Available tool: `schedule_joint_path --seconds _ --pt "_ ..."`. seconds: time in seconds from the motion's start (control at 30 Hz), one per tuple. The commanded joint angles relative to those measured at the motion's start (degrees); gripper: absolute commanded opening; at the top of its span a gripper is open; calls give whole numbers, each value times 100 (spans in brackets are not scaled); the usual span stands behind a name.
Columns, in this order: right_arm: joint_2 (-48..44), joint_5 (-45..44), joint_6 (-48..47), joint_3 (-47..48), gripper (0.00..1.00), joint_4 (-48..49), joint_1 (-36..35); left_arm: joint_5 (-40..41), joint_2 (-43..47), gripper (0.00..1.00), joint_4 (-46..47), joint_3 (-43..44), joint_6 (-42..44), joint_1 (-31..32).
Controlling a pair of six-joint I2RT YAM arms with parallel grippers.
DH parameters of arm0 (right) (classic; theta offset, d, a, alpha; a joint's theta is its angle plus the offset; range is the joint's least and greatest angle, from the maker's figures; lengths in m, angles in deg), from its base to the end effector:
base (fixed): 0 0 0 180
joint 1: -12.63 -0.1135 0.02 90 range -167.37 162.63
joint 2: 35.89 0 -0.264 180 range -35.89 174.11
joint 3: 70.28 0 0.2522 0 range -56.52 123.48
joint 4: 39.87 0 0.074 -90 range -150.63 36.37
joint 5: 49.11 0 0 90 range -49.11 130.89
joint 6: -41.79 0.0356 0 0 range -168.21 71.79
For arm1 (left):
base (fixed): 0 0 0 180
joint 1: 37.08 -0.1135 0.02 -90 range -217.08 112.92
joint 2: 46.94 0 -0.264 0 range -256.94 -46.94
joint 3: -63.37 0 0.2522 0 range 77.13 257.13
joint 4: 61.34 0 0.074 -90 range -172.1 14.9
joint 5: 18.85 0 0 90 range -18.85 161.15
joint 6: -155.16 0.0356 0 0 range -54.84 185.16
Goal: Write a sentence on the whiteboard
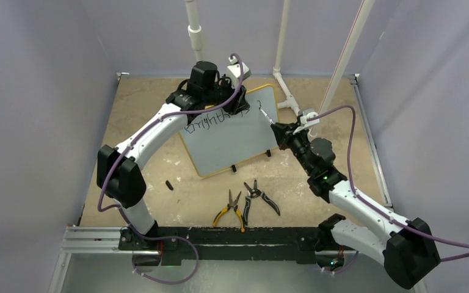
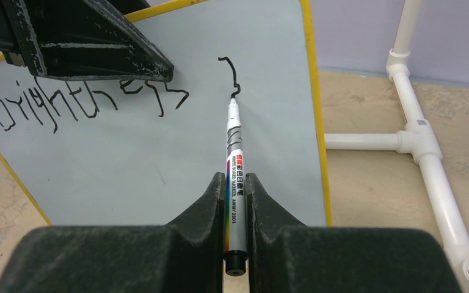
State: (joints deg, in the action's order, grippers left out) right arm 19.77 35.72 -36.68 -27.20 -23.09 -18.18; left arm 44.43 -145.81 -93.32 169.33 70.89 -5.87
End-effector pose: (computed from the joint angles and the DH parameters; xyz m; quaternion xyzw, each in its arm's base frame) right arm 0.1961 0.1132 0.2846 -0.0813 0.6760 0.2356 0.6935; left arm 0.3398 -0.2246 0.3609 0.3777 0.7384 -0.3054 0.4677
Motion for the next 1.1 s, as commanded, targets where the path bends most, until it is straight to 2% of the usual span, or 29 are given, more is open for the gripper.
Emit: schedule_joint_path --seconds 0.0,0.47,0.73,1.07 --pt "67 92 16 59 0 -9 -17 -64 53 0 -174 -97 -116 -2" --pt "-370 162 -2 140 0 173 -22 -34 53 0 -173 -106 -119 -2" --pt "-124 157 -66 392 0 596 -22 -24 65 0 -173 -106 -117 0" --pt "2 84 -116 473 0 686 -17 -22 55 0 -173 -121 -117 -7"
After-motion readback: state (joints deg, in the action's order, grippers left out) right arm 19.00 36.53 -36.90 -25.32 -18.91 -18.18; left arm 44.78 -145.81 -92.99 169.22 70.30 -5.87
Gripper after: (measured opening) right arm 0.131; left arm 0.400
